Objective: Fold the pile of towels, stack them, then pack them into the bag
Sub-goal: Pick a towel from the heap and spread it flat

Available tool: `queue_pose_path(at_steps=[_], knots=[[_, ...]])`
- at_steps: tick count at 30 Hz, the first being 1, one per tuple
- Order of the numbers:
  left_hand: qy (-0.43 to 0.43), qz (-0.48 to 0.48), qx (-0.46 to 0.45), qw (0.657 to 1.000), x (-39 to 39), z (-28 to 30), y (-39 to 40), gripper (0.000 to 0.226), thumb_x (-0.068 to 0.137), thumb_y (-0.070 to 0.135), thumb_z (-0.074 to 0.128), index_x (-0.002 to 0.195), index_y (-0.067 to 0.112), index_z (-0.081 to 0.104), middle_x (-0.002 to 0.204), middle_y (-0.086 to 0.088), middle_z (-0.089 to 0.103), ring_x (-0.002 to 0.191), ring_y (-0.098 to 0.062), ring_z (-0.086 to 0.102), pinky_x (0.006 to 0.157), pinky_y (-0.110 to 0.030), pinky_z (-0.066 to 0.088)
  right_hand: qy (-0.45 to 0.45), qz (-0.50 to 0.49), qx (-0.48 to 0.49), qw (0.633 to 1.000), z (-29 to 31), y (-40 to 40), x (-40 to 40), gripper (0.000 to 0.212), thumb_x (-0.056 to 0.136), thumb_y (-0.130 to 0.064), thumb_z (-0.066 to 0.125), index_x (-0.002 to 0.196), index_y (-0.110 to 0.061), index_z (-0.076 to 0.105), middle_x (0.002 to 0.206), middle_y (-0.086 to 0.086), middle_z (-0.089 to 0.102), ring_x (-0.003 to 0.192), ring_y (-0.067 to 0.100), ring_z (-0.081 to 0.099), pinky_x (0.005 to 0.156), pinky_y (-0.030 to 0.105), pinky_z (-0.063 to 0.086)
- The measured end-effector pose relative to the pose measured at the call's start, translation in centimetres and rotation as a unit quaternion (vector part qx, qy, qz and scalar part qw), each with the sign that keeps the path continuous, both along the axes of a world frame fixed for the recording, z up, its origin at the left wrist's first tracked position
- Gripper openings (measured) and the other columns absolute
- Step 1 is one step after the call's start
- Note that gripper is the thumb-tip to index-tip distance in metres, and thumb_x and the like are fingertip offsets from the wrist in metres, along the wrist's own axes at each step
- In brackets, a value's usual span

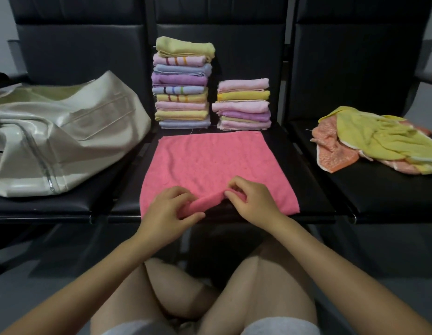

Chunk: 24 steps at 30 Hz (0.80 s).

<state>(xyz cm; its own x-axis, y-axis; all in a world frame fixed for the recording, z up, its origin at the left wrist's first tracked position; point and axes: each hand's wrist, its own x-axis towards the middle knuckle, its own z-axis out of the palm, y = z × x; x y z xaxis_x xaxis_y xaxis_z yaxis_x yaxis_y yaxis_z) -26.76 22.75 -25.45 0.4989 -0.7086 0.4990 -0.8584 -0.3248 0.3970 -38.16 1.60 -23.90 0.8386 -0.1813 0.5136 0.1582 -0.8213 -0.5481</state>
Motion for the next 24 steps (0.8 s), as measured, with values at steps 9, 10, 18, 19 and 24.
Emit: queue_pose_path(at_steps=[9, 10, 18, 19, 24], knots=[[-0.034, 0.095, -0.023, 0.995, 2.8, 2.2, -0.9, 0.041, 0.083, 0.042, 0.043, 0.096, 0.010, 0.066, 0.068, -0.003, 0.064, 0.065, -0.026, 0.062, 0.059, -0.030, 0.028, 0.106, 0.060, -0.093, 0.988, 1.2, -1.5, 0.1, 0.031, 0.088, -0.024, 0.067, 0.119, -0.019, 0.065, 0.111, -0.009, 0.068, 0.099, 0.007, 0.061, 0.085, 0.021, 0.046], [0.000, 0.098, -0.014, 0.995, 3.4, 2.7, -1.1, 0.043, 0.083, 0.045, 0.042, 0.095, 0.012, 0.066, 0.066, 0.002, 0.060, 0.066, -0.024, 0.060, 0.060, -0.029, 0.028, 0.121, 0.055, -0.136, 0.982, 1.6, -1.7, 0.2, 0.034, 0.090, -0.021, 0.062, 0.123, -0.019, 0.063, 0.116, -0.006, 0.067, 0.102, 0.014, 0.061, 0.085, 0.027, 0.046], [0.135, 0.059, 0.011, 0.989, 6.1, 3.3, -3.2, 0.012, 0.094, 0.028, 0.062, 0.083, 0.022, 0.066, 0.075, 0.003, 0.066, 0.073, -0.015, 0.059, 0.075, -0.040, 0.047, 0.176, -0.089, -0.169, 0.966, 3.6, -7.3, 0.6, 0.039, 0.089, -0.010, 0.047, 0.125, -0.020, 0.061, 0.124, 0.003, 0.064, 0.112, 0.029, 0.057, 0.087, 0.039, 0.046], [0.129, 0.053, 0.030, 0.990, 6.3, 3.4, -3.3, 0.018, 0.093, 0.035, 0.062, 0.082, 0.021, 0.065, 0.074, 0.003, 0.065, 0.073, -0.016, 0.059, 0.075, -0.041, 0.048, 0.175, -0.107, -0.150, 0.967, 3.5, -8.0, 0.5, 0.034, 0.089, -0.011, 0.047, 0.119, -0.018, 0.063, 0.119, 0.005, 0.066, 0.107, 0.032, 0.058, 0.084, 0.040, 0.047], [0.045, 0.053, 0.138, 0.988, 8.2, 4.5, -1.7, 0.060, 0.072, 0.076, 0.042, 0.083, 0.022, 0.066, 0.071, 0.005, 0.065, 0.070, -0.015, 0.061, 0.068, -0.037, 0.048, 0.111, -0.135, 0.041, 0.984, 3.5, -10.9, -0.5, 0.030, 0.093, -0.013, 0.057, 0.063, -0.014, 0.051, 0.064, 0.003, 0.052, 0.066, 0.020, 0.050, 0.063, 0.035, 0.035]])
